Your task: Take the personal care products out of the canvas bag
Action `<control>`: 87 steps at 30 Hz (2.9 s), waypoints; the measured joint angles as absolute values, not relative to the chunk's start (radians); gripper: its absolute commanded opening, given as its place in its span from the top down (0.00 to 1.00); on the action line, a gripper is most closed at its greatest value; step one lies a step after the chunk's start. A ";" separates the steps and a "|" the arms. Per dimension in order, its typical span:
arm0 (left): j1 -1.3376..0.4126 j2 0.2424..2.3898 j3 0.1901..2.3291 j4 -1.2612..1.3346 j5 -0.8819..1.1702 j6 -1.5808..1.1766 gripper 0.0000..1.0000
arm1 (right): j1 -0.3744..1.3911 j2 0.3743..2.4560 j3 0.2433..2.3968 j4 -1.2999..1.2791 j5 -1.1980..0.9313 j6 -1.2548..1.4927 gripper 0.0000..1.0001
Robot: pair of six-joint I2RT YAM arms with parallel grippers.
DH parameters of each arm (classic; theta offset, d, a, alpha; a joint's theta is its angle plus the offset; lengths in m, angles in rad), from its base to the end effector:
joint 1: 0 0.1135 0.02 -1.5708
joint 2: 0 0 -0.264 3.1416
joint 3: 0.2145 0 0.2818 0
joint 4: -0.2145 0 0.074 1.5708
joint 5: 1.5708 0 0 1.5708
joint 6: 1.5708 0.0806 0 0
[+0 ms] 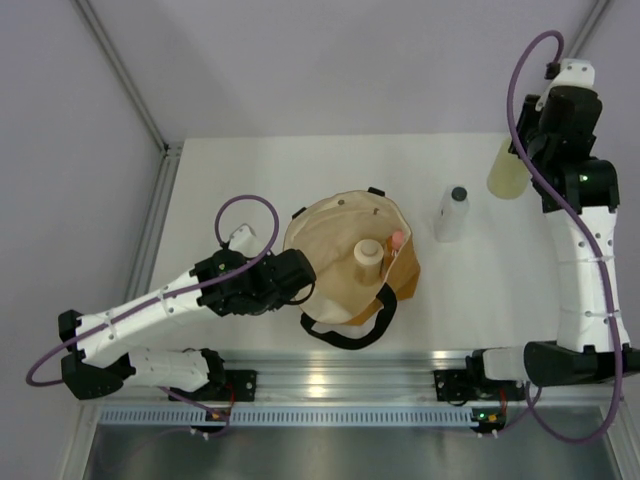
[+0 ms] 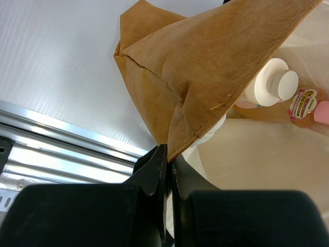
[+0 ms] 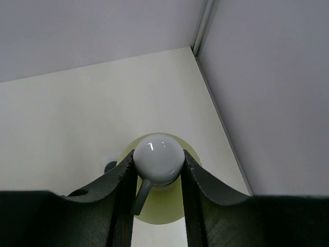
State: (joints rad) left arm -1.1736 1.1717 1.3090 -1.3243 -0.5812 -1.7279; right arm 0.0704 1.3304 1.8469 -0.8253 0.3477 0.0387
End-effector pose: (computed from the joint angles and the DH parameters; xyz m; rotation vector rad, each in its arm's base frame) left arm 0.1317 -0.1995 0.3228 -0.8221 2.3602 -0.3919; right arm 0.3108 -0.0056 0.5125 0.2084 1.8564 -0.2511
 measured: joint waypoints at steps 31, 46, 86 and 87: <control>-1.174 1.107 1.293 -1.324 -0.580 -1.725 1.00 | -0.100 1.212 0.796 0.160 0.114 0.044 1.00; -1.174 1.073 1.283 -1.323 -0.581 -1.725 1.00 | -0.101 1.328 0.701 0.330 0.104 -0.020 1.00; -1.174 1.185 1.323 -1.159 -0.592 -1.518 1.00 | 0.829 1.135 1.466 -0.558 -0.015 0.344 0.36; -1.174 1.185 1.323 -1.154 -0.592 -1.517 1.00 | 0.864 1.157 1.466 -0.590 0.014 0.350 0.36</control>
